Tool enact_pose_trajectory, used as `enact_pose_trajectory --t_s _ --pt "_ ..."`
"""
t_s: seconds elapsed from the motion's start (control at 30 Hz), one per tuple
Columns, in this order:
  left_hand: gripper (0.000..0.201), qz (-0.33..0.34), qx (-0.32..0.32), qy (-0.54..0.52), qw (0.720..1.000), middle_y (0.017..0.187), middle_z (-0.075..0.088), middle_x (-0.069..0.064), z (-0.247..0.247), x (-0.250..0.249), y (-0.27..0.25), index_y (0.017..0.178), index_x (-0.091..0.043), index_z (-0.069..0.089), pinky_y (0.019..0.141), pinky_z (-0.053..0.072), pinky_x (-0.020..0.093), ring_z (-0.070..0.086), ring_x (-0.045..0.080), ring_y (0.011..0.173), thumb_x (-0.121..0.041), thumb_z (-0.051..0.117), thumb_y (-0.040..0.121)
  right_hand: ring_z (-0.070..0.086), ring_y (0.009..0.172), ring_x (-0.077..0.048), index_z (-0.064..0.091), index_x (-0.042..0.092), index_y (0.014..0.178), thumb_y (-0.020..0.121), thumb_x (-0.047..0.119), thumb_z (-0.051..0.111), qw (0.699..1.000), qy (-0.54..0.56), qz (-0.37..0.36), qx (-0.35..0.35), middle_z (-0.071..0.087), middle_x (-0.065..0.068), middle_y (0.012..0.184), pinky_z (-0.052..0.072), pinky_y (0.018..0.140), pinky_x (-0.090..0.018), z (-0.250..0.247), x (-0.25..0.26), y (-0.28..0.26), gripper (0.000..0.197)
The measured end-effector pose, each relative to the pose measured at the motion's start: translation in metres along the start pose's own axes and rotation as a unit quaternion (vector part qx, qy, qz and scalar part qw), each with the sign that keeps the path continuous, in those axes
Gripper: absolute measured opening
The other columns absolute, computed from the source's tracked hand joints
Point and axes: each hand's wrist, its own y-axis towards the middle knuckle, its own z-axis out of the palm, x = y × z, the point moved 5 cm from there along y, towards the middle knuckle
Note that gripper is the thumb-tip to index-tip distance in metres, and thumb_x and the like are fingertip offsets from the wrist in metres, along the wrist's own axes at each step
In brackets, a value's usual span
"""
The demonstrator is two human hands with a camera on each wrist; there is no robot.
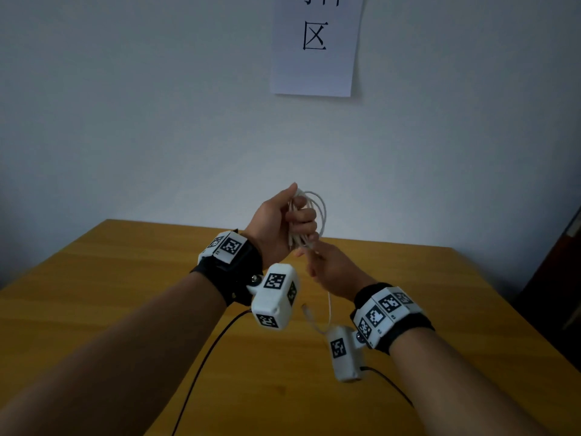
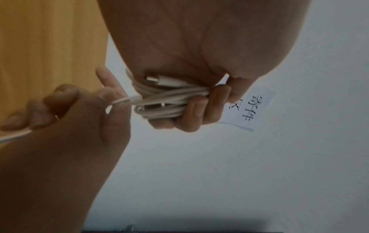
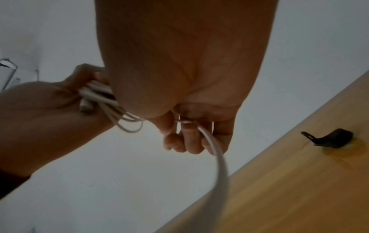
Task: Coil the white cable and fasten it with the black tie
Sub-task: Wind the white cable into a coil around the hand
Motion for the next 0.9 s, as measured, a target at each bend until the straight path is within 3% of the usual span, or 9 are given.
enact_pose_trajectory --t_s 0.1,0.2,0.3,0.4,0.47,0.57,0.63,0.8,0.9 --pt "0.034 0.033 -0.035 0.043 0.998 0.055 0.033 -0.005 0.001 0.002 0.002 0.073 -0.019 0.039 0.065 0.032 0.032 0.035 0.014 0.048 -0.039 0.037 0.101 0.045 0.056 -0.008 0.053 0.023 0.097 0.104 0.009 0.035 0.998 -0.051 0.010 0.045 0.051 0.003 0.072 0.038 0.057 -0.025 0.010 0.009 0.000 0.024" --pt "0.030 0.067 -0.074 0.121 0.988 0.059 0.037 -0.004 -0.002 -0.001 0.005 0.076 -0.020 0.037 0.064 0.035 0.032 0.041 0.015 0.053 -0.033 0.036 0.103 0.057 0.065 -0.006 0.052 0.010 0.135 0.104 0.009 0.040 0.993 -0.061 0.045 0.090 0.062 -0.002 0.089 0.043 0.060 -0.020 0.017 0.013 -0.002 0.034" --pt "0.029 0.106 -0.106 0.241 0.959 0.059 0.043 -0.001 -0.007 -0.009 0.005 0.075 -0.017 0.038 0.063 0.038 0.033 0.044 0.018 0.057 -0.024 0.037 0.104 0.054 0.055 -0.001 0.056 -0.002 0.133 0.102 0.005 0.046 0.992 -0.035 0.062 0.107 0.058 0.002 0.076 0.041 0.048 -0.009 0.019 0.014 -0.004 0.033" --pt "0.028 0.128 -0.127 0.413 0.893 0.067 0.043 0.009 -0.011 -0.015 0.001 0.077 -0.009 0.041 0.061 0.040 0.026 0.043 0.019 0.061 -0.018 0.039 0.104 0.052 0.049 -0.007 0.063 0.000 0.126 0.100 0.008 0.054 0.988 0.026 0.084 0.125 0.060 -0.004 0.069 0.041 0.048 -0.020 0.017 0.013 -0.006 0.028" --pt "0.027 0.121 -0.134 0.509 0.842 0.073 0.048 0.009 -0.020 -0.014 -0.001 0.080 -0.007 0.041 0.064 0.045 0.023 0.045 0.018 0.064 -0.021 0.041 0.103 0.051 0.056 -0.016 0.066 0.003 0.124 0.101 0.012 0.059 0.982 0.057 0.109 0.143 0.062 -0.006 0.070 0.043 0.050 -0.025 0.015 0.011 -0.007 0.026" --pt "0.027 0.070 -0.114 0.622 0.772 0.082 0.051 0.012 -0.032 -0.006 -0.006 0.089 -0.008 0.041 0.078 0.047 0.049 0.048 0.022 0.074 -0.032 0.041 0.102 0.055 0.060 -0.019 0.066 0.007 0.126 0.101 0.014 0.062 0.979 0.092 0.114 0.141 0.066 -0.006 0.074 0.047 0.051 -0.024 0.009 0.011 -0.009 0.027" --pt "0.029 0.019 -0.096 0.695 0.712 0.084 0.052 0.015 -0.035 0.001 -0.009 0.094 -0.007 0.037 0.076 0.045 0.049 0.047 0.023 0.074 -0.035 0.035 0.103 0.058 0.058 -0.017 0.066 0.006 0.123 0.100 0.013 0.063 0.976 0.124 0.112 0.138 0.067 -0.003 0.070 0.050 0.053 -0.025 0.005 0.011 -0.010 0.024" --pt "0.027 -0.054 -0.087 0.758 0.644 0.076 0.052 0.006 -0.040 0.012 -0.009 0.092 -0.011 0.039 0.069 0.035 0.037 0.048 0.028 0.073 -0.036 0.034 0.102 0.054 0.048 -0.018 0.065 0.010 0.095 0.096 -0.001 0.060 0.952 0.251 0.146 0.093 0.064 -0.005 0.061 0.050 0.051 -0.026 0.001 0.005 -0.011 0.011" --pt "0.028 -0.075 -0.074 0.792 0.602 0.091 0.053 0.012 -0.038 0.015 -0.010 0.095 -0.009 0.044 0.075 0.034 0.036 0.050 0.031 0.085 -0.033 0.032 0.104 0.053 0.048 -0.020 0.069 0.004 0.085 0.096 -0.003 0.053 0.919 0.352 0.165 0.059 0.064 -0.011 0.064 0.049 0.053 -0.028 -0.002 -0.001 -0.011 0.020"
